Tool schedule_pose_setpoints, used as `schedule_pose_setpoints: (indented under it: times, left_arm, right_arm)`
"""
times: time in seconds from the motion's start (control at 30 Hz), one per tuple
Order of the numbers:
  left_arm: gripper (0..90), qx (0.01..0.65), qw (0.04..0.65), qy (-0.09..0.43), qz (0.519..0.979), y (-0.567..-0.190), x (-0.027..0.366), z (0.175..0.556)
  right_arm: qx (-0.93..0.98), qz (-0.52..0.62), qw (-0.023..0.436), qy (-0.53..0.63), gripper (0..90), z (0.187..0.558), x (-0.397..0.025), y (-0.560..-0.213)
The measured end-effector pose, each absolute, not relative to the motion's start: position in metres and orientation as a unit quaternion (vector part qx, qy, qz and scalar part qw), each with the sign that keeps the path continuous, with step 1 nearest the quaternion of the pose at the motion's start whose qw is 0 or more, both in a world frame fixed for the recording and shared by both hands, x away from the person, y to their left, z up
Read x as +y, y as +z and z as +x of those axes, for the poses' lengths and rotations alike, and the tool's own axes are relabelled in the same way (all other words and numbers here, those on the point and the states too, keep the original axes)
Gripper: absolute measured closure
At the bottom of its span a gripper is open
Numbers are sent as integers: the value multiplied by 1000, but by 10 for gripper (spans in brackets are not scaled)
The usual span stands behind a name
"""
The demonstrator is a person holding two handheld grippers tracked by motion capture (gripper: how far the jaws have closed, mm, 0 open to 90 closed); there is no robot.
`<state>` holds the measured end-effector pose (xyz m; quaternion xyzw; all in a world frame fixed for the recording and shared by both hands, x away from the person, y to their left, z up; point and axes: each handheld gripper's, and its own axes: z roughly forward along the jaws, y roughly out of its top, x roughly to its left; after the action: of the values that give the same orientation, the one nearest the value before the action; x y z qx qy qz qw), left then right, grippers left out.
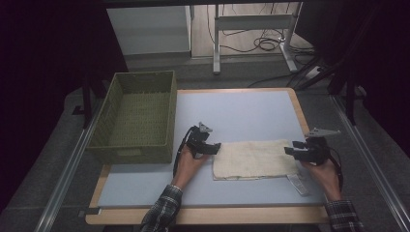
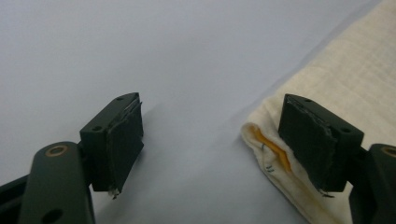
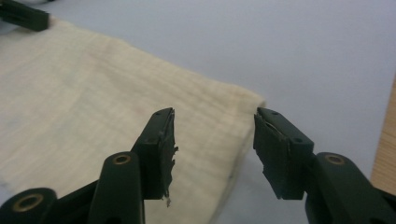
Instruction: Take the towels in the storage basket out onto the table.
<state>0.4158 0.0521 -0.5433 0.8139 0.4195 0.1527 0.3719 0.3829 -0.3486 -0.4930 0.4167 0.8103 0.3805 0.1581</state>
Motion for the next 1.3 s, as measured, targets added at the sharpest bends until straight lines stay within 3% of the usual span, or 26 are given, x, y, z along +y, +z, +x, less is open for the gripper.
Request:
schedule_pose_setpoints:
  times: [0.5,0.8,1.3]
  left_arm:
    - [224,420,372,154,813,-544,52,416]
    - [225,420,372,155,813,-544,52,416]
    - [225,420,373,154,813,-544,52,416]
  right_arm:
    - [828,375,130,395,374,343,-322,-493]
    - [849,329,121,395,365,331,-285,-498]
    - [880,266,52,390,559,330,-210,-515]
